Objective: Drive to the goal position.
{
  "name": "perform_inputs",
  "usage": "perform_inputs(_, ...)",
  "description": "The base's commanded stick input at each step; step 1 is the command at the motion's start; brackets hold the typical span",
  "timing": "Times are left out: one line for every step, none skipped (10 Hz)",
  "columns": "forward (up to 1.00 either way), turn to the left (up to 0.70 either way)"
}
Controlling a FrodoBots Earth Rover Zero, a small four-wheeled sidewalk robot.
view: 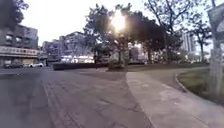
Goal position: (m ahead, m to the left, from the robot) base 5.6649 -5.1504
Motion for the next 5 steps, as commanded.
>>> perform_inputs(0.70,0.00)
perform_inputs(0.70,-0.06)
perform_inputs(0.70,-0.31)
perform_inputs(0.70,-0.35)
perform_inputs(0.70,-0.35)
